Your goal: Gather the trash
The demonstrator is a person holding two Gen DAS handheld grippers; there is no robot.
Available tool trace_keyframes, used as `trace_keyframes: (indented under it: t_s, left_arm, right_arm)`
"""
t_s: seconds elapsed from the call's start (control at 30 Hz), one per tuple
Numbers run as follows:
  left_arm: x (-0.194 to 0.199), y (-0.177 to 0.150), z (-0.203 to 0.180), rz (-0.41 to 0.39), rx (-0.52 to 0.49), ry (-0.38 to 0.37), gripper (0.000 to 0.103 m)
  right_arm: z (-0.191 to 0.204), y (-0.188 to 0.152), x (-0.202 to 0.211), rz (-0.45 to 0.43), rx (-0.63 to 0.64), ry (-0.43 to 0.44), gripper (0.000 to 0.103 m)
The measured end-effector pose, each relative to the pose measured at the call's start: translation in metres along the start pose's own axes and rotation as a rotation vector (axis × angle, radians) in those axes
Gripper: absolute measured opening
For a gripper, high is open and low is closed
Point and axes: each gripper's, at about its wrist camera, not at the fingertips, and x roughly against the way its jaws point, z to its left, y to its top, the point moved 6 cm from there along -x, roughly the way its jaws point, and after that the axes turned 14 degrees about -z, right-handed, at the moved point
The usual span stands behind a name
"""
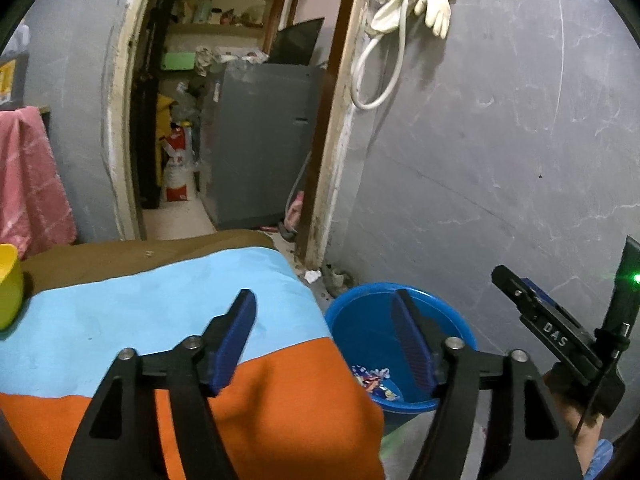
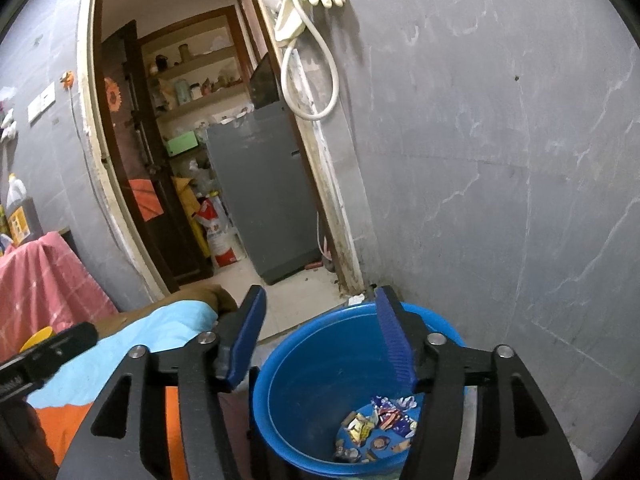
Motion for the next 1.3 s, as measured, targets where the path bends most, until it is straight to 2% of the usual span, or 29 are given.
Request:
trace_keyframes:
  t_s: [0.1,0.27,0.33,0.4,0.8,0.97,1.13,1.3]
  left_arm:
    - [0.013,0.003,0.005,-0.023,0.006,0.020,0.076]
    - [0.043,0.002,0.017,-0.073,0.013,0.056,0.093]
    - [0.059,0.003,0.021,-0.107,0.005,0.074,0.096]
    - [0.074,0.003,0.023,-0.136,-0.003,0.081,0.097]
    - [0.165,-0.009,0.042,-0.265,-0.033,0.109,0.101]
    - [0.190,-0.019,0.049,-0.269,-0.043,0.130,0.101]
    - [0.204,-0.029,0.054,-0.228,-0.041,0.144,0.101]
    - [0.218,-0.042,0.057,-0.219,-0.047,0.176,0.101]
  right_arm:
    - [0.005,0.002,0.012,-0.025,0.017,0.002,0.075]
    - [0.015,0.004,0.036,-0.054,0.033,0.010,0.088]
    - [0.023,0.005,0.049,-0.071,0.061,0.012,0.097]
    - [0.033,0.005,0.063,-0.093,0.081,0.026,0.103]
    - [0.076,0.000,0.145,-0.189,0.137,0.082,0.103]
    - [0.085,-0.002,0.169,-0.201,0.130,0.089,0.103]
    - [0.094,-0.008,0.186,-0.208,0.144,0.095,0.103]
    - [0.102,-0.020,0.199,-0.208,0.147,0.097,0.103]
